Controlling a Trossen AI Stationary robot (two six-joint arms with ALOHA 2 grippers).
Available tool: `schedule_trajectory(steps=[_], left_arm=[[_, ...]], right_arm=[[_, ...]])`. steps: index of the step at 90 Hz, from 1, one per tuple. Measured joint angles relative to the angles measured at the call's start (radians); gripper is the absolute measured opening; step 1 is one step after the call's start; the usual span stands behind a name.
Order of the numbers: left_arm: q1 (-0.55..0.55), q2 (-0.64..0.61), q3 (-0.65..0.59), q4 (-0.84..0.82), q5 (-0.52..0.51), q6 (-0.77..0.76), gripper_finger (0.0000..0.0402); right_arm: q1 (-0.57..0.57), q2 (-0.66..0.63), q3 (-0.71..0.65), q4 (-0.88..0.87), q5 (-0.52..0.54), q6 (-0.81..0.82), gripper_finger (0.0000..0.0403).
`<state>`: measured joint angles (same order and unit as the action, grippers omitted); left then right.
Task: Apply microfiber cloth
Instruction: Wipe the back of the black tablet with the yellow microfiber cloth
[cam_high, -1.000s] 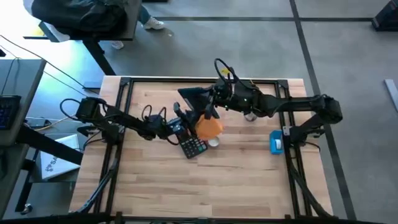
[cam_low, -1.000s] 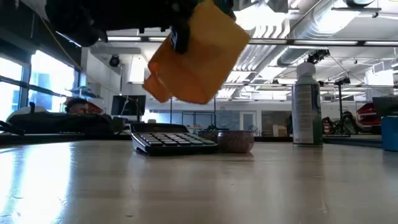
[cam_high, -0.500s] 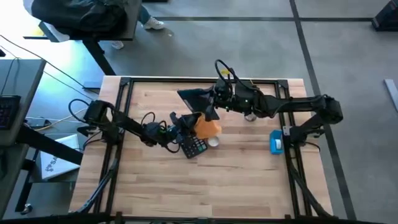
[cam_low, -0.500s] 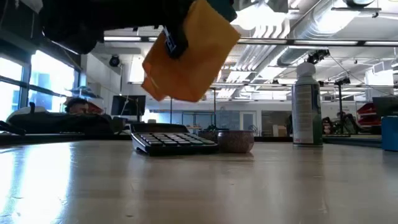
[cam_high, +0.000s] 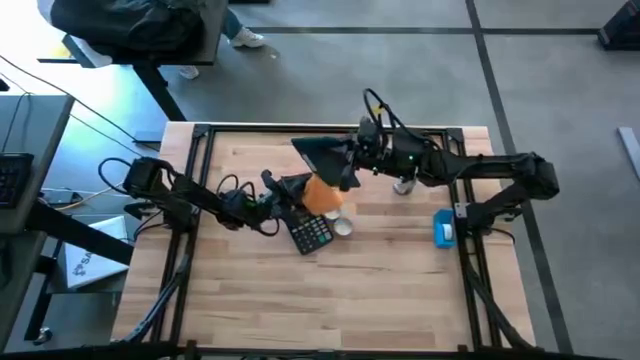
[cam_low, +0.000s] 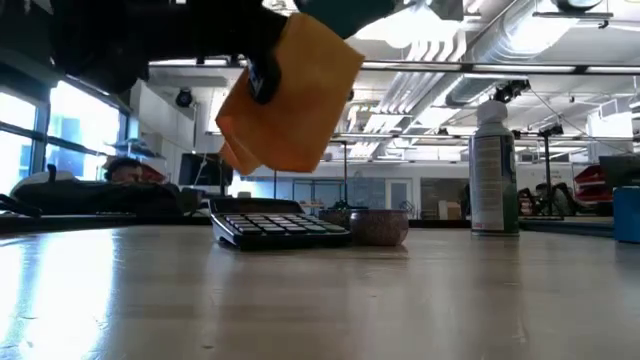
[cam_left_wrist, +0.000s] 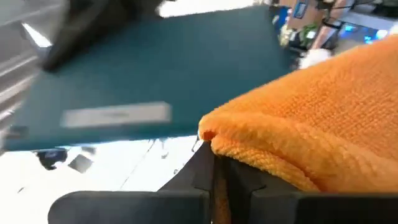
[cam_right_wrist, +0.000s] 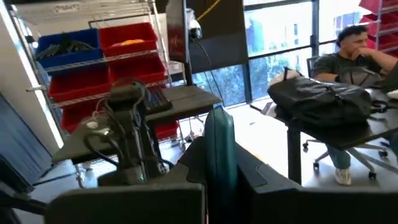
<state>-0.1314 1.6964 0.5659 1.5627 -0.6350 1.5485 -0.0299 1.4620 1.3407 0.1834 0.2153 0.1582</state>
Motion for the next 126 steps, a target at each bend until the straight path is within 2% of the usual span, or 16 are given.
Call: schedule_trajectory(steps=[23,50,73,93,106,115,126], left_arm=[[-0.02,0.053,0.046,0.005,0.01,0.002,0.0],[-0.088,0.053,0.111,0.007,0.029,0.136,0.0],[-0.017,0.053,0.223,0.007,0.1,0.371,0.0],[0.031,0.052,0.29,0.007,0.141,0.491,0.0],[0.033,0.052,0.295,-0.008,0.252,0.492,0.0],[0.029,0.052,0.298,-0.064,0.319,0.443,0.0],[0.023,0.052,0.3,-0.175,0.353,0.348,0.0]], right_arm=[[-0.001,0.004,0.001,-0.011,0.01,0.002,0.0],[-0.003,0.009,0.0,-0.043,0.047,0.0,0.0],[0.009,0.055,0.0,-0.031,0.052,0.026,0.0],[0.016,0.064,0.0,-0.004,0.096,0.016,0.0],[0.017,0.064,0.0,0.008,0.09,0.016,0.0],[0.016,0.064,0.0,0.017,0.089,0.021,0.0],[0.018,0.068,0.0,0.019,0.073,0.03,0.0]])
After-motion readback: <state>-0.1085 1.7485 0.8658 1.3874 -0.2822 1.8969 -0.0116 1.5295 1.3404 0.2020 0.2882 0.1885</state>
